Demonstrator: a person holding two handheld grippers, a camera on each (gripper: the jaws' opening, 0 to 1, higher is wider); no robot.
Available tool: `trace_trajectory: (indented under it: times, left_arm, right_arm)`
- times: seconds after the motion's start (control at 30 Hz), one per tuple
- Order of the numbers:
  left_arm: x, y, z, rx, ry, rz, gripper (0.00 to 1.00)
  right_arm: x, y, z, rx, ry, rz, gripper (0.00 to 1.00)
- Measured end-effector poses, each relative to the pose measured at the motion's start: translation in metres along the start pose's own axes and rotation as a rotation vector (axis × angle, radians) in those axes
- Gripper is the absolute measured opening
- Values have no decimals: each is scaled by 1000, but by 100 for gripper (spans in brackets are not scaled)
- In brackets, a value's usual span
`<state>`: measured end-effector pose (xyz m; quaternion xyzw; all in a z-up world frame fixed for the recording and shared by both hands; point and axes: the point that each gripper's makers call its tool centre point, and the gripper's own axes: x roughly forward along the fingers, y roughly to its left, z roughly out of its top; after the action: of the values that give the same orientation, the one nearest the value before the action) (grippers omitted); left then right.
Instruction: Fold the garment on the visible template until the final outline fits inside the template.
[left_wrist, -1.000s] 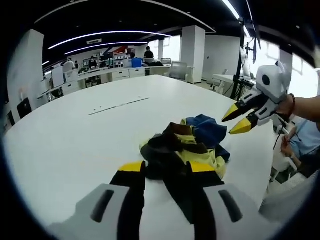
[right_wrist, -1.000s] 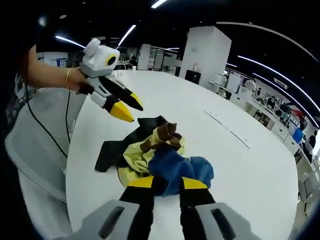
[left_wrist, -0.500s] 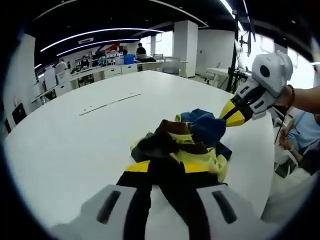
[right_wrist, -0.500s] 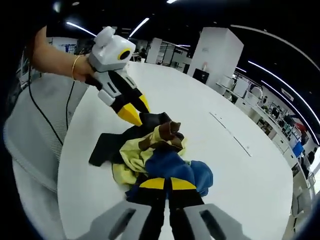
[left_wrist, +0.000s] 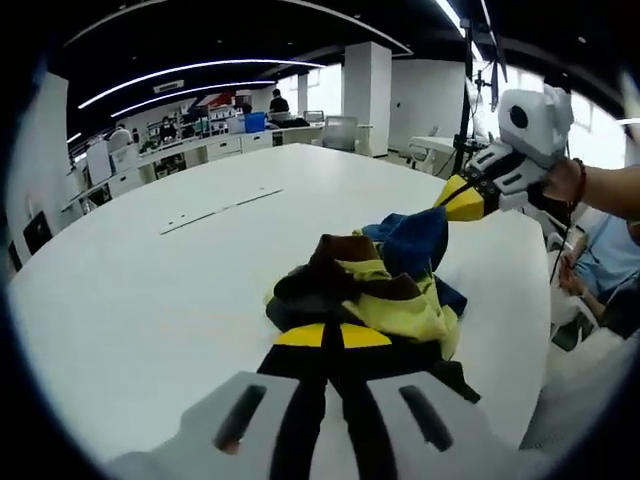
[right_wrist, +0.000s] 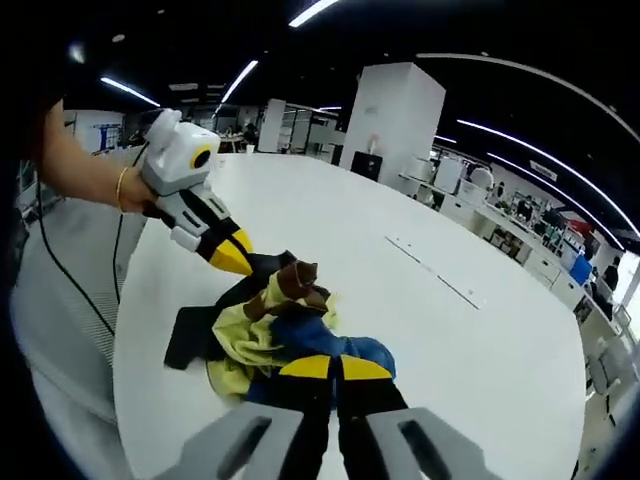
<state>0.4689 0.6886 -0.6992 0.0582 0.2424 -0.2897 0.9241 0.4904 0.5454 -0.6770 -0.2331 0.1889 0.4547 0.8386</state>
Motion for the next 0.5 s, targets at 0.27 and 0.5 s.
trace_trajectory:
  times: [0.27,0.5]
  left_arm:
    - [-13,9,28,0,-51,37,0]
    - [-21,34,44,30,-74,129,0]
  right_arm:
    - [-11,-27,11,63,-36,-61,0]
    - [-15,-60,22,158,-56,-123,0]
